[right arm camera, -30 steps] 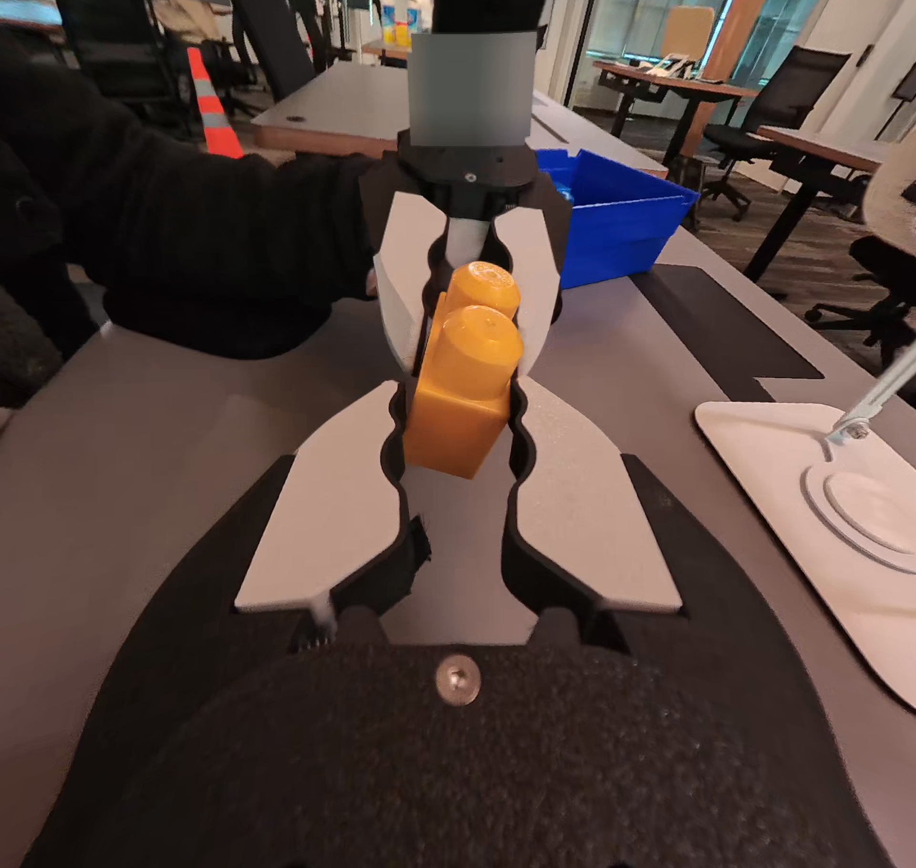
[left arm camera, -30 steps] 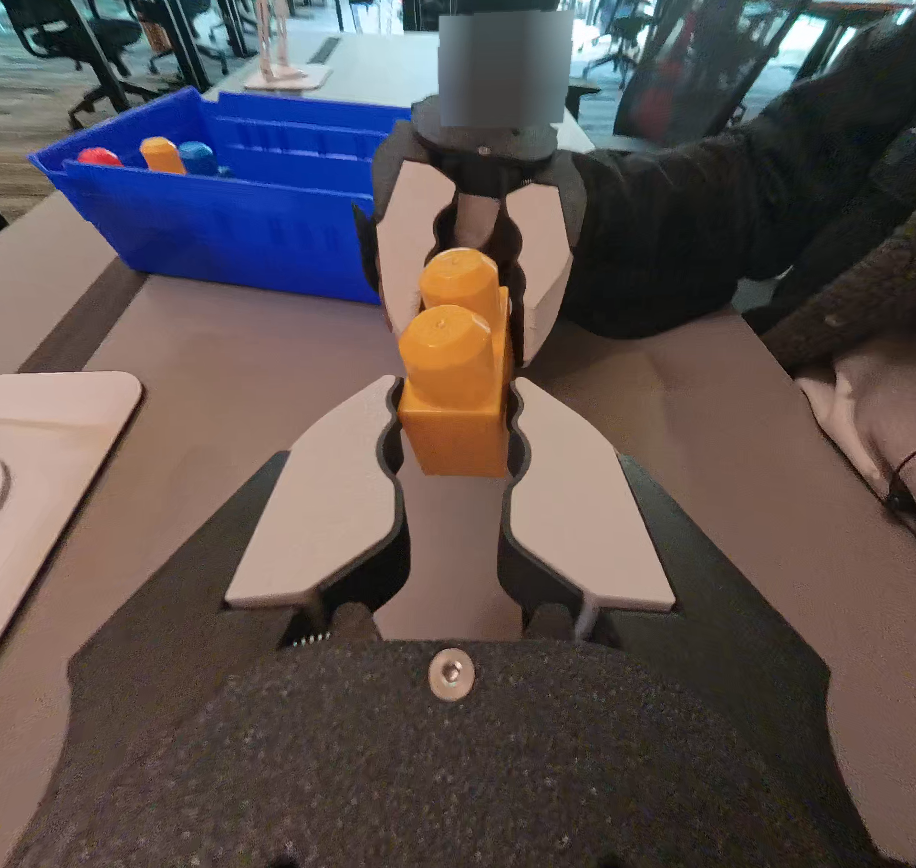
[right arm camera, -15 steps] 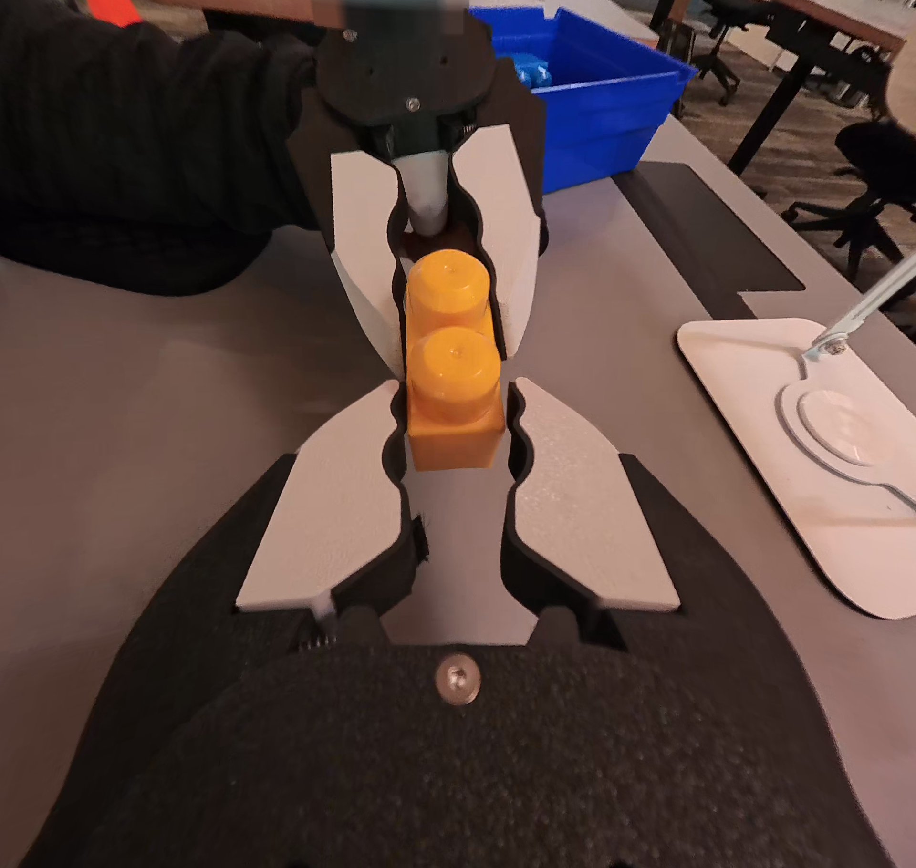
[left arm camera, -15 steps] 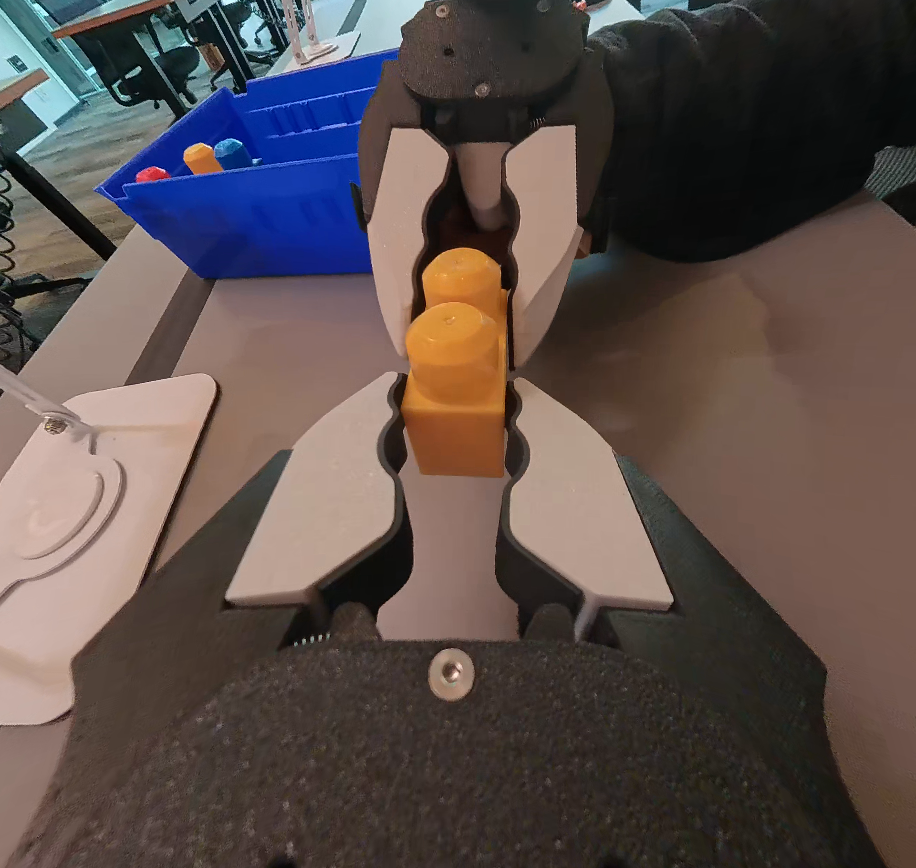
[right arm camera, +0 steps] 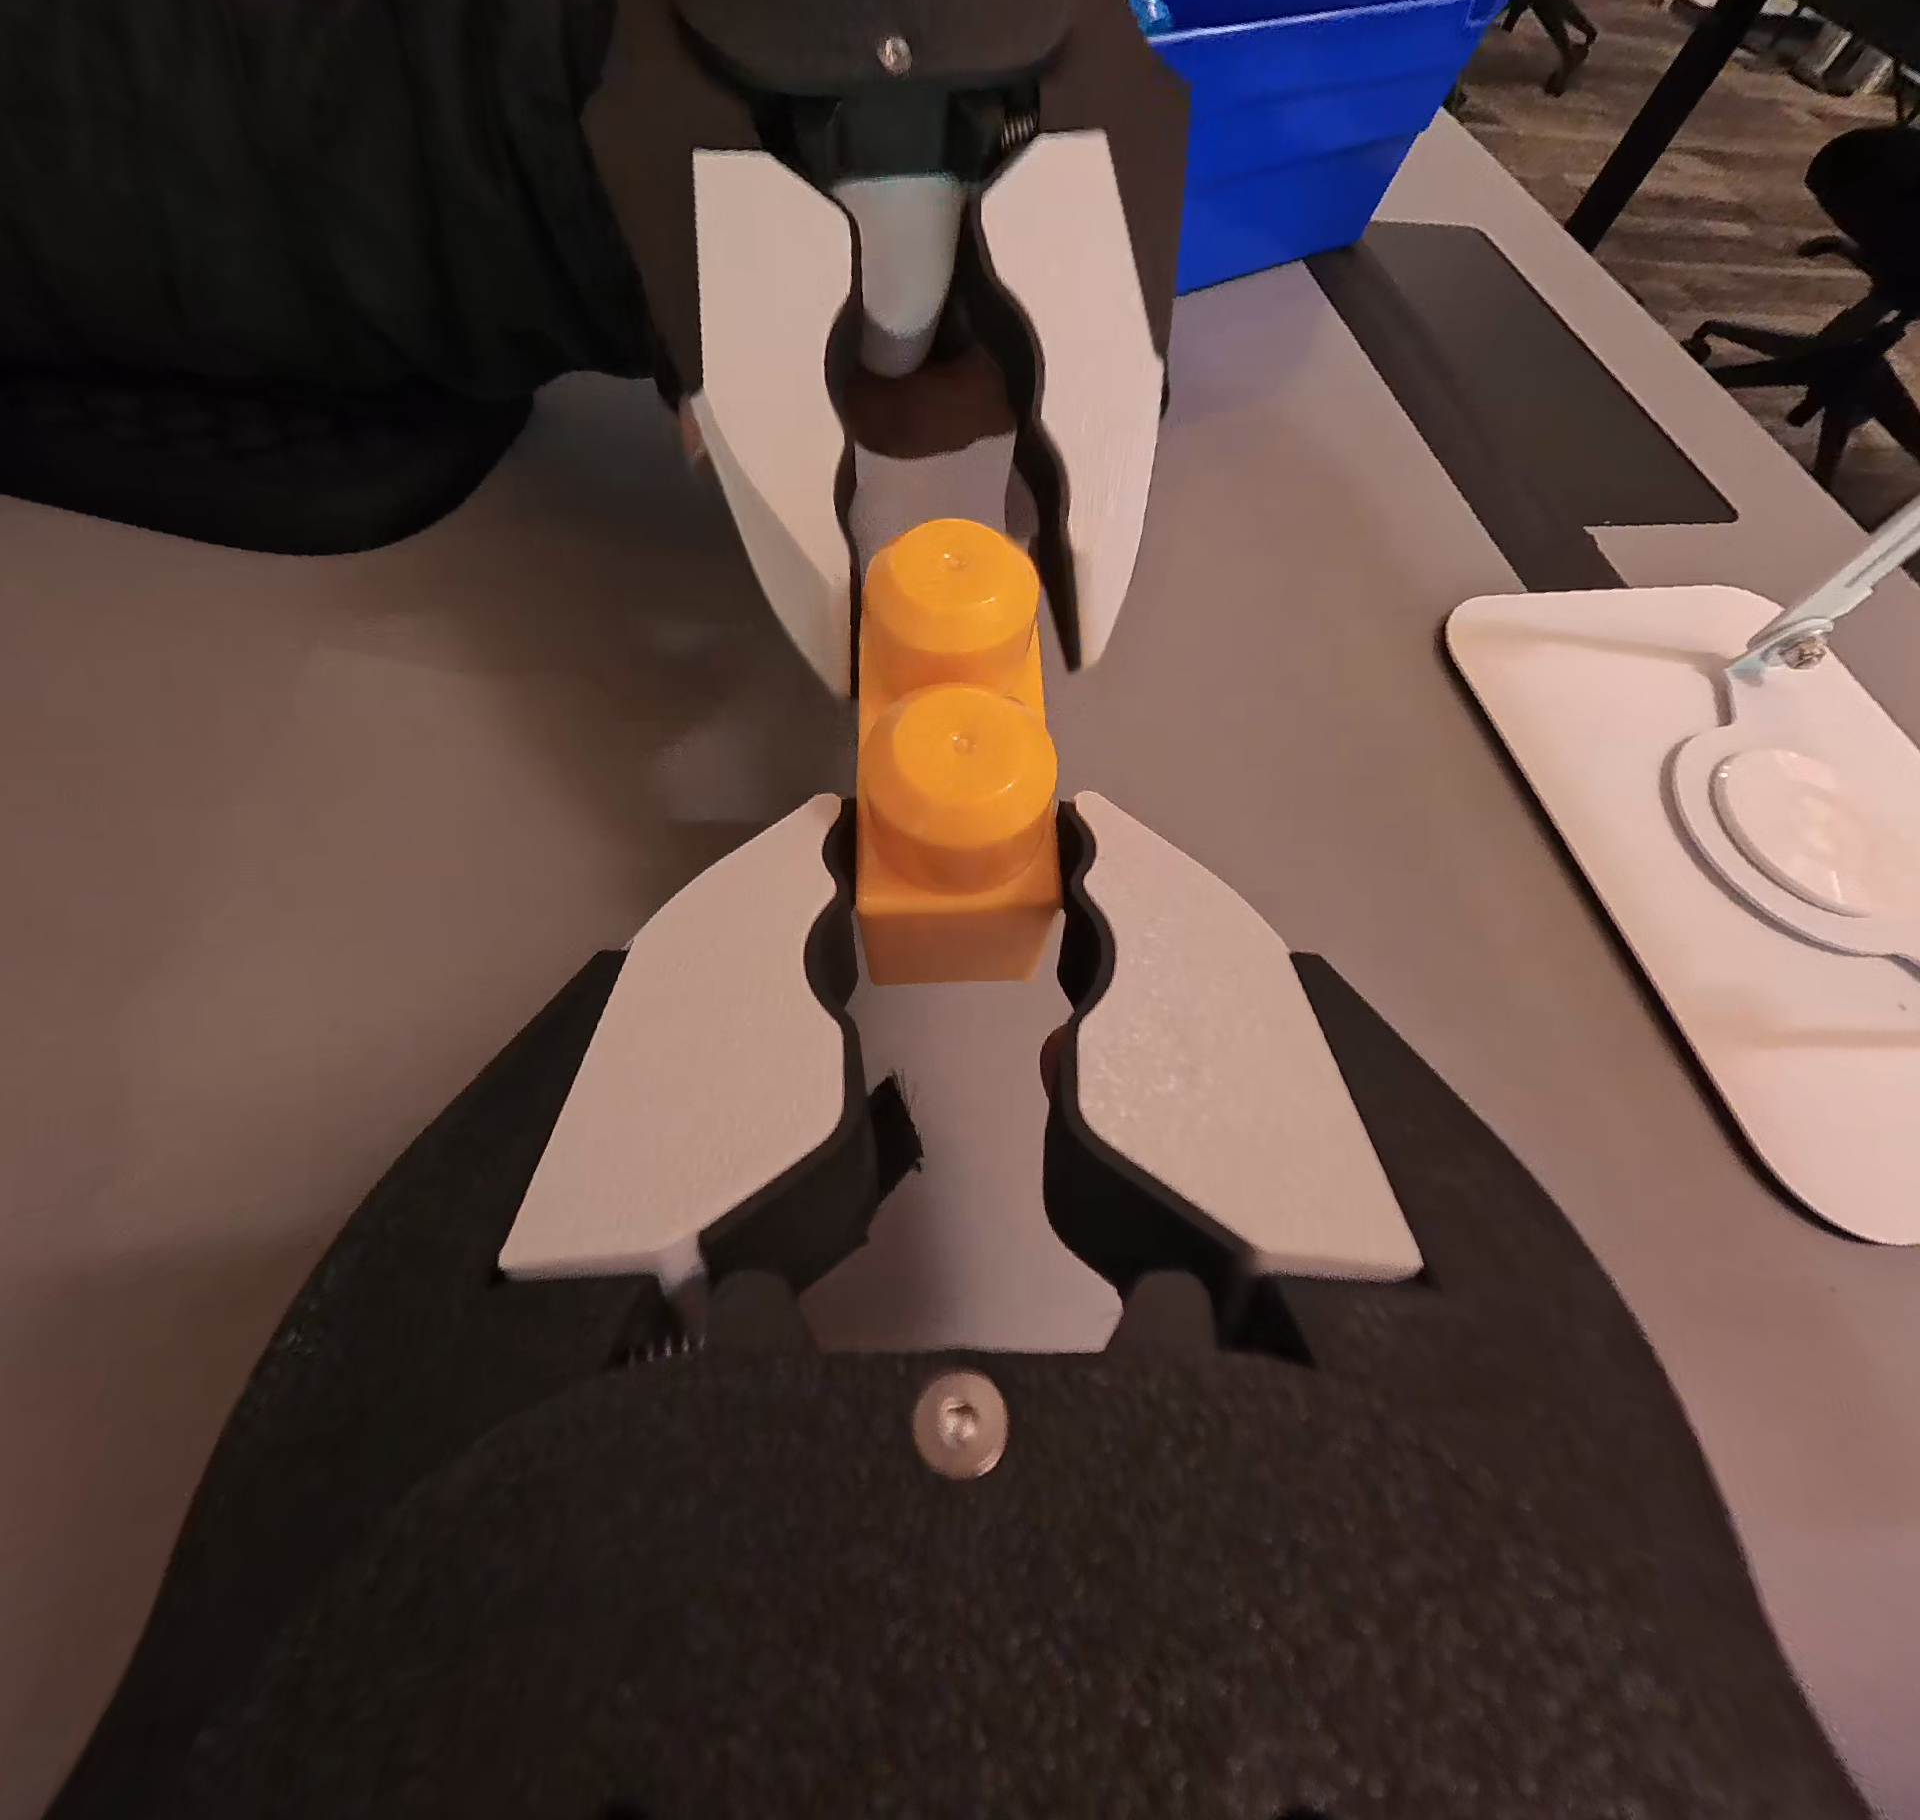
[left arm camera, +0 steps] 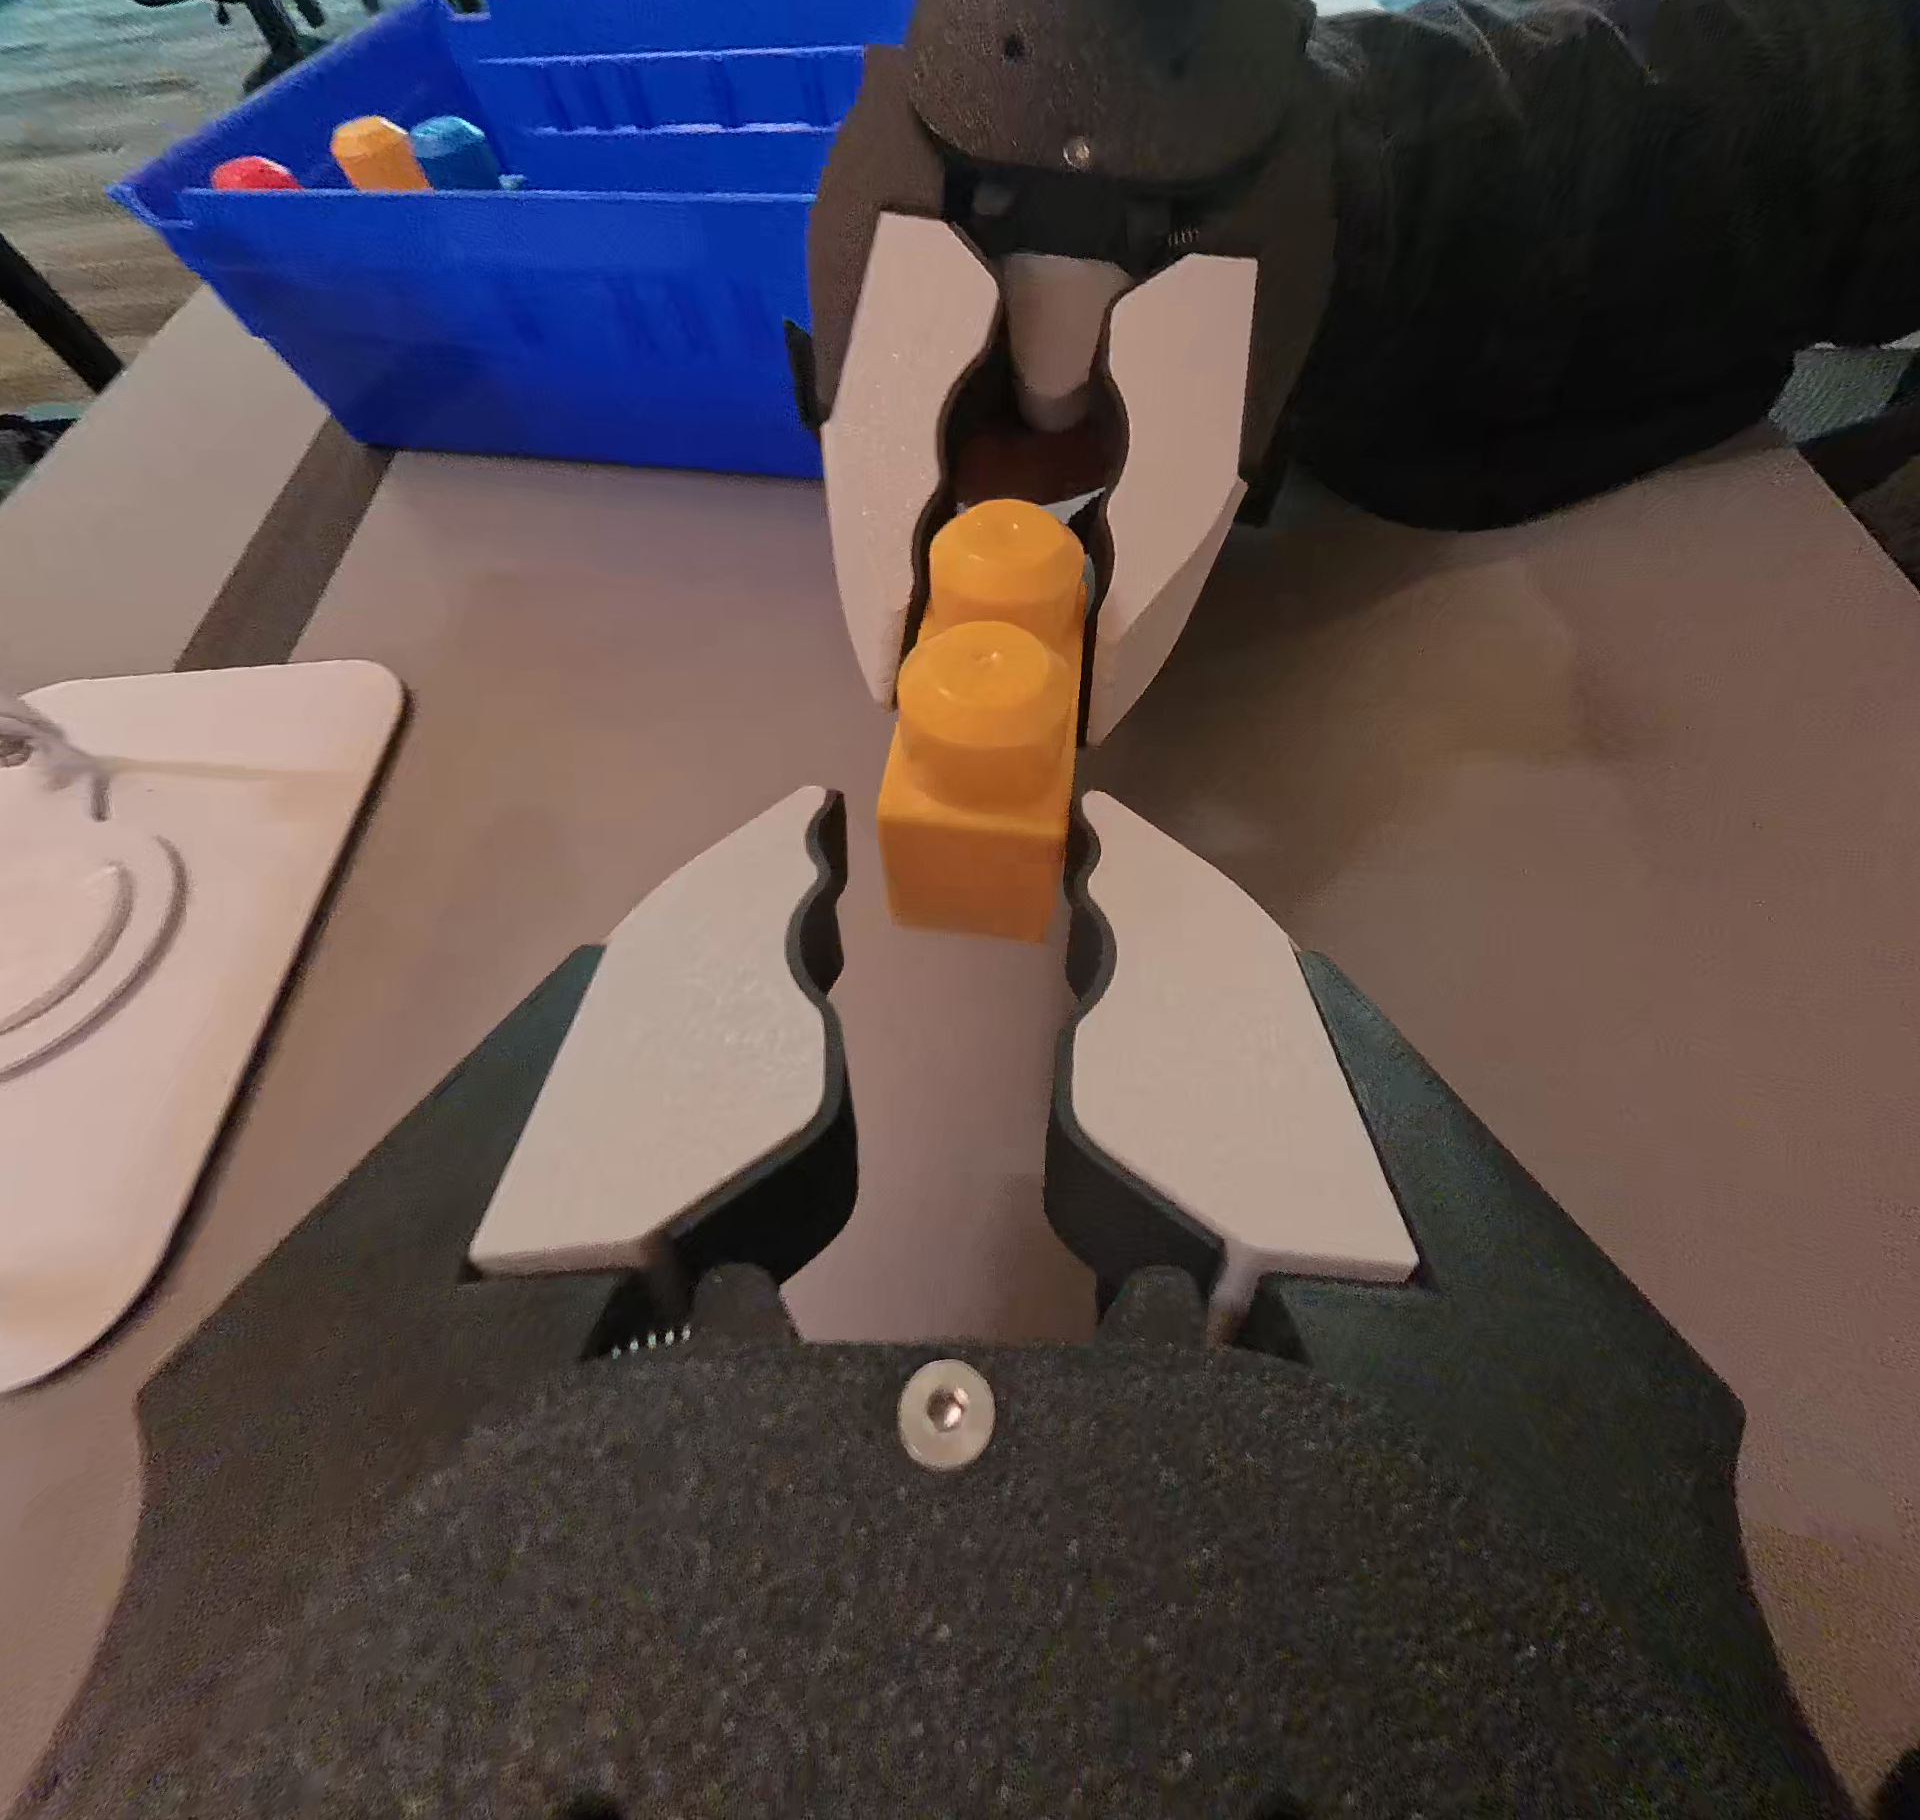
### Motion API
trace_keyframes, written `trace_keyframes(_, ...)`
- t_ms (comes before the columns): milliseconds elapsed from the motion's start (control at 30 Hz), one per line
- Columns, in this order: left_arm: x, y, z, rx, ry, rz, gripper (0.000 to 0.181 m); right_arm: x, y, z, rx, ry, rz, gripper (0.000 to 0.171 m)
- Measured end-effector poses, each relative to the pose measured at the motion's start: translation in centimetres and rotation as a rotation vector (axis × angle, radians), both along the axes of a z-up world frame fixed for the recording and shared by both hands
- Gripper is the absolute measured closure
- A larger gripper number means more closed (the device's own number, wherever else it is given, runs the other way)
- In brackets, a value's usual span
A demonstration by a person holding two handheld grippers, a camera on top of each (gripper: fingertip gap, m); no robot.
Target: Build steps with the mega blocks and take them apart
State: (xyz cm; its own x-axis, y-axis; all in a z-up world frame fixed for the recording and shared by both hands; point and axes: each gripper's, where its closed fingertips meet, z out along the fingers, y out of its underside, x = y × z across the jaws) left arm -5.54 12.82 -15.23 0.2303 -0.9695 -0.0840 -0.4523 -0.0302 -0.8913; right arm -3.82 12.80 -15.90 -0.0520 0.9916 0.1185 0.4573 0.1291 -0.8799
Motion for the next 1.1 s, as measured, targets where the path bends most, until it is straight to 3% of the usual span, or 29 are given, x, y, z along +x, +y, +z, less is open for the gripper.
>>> trace_keyframes(67, -1.2, 0.5, 1.2, 0.011, 0.002, 0.041, 0.139, 0.1, 0.4, 0.1, -0.017, 0.016, -0.017, 0.135)
trace_keyframes(167, -4.0, 1.8, 4.7, 0.084, -0.052, 0.153, 0.159, 0.2, 0.5, -0.1, -0.028, 0.014, -0.019, 0.135)
trace_keyframes(233, -7.0, 2.8, 7.3, 0.120, -0.102, 0.254, 0.161, 0.1, 0.5, -0.2, -0.038, 0.013, -0.017, 0.135)
trace_keyframes(333, -14.2, 5.3, 10.3, 0.203, -0.129, 0.554, 0.162, -0.1, 0.3, -0.5, -0.039, 0.006, -0.014, 0.135)
trace_keyframes(433, -23.7, 7.1, 11.5, 0.167, -0.211, 0.923, 0.163, -0.1, 0.3, -0.6, -0.048, 0.005, -0.013, 0.135)
trace_keyframes(567, -34.3, 6.9, 9.3, 0.064, -0.286, 1.307, 0.160, -0.3, 0.1, -0.8, -0.055, 0.000, -0.008, 0.135)
trace_keyframes(667, -38.6, 6.5, 6.0, -0.085, -0.330, 1.476, 0.153, -0.4, 0.0, -1.1, -0.064, -0.007, -0.003, 0.135)
trace_keyframes(867, -40.4, 6.6, -0.1, -0.257, -0.140, 1.580, 0.137, -0.4, -0.2, -1.7, -0.072, -0.033, 0.004, 0.135)
trace_keyframes(1100, -39.8, 7.6, -2.9, -0.277, 0.077, 1.599, 0.128, -0.5, -0.4, -1.8, -0.087, -0.039, 0.007, 0.135)
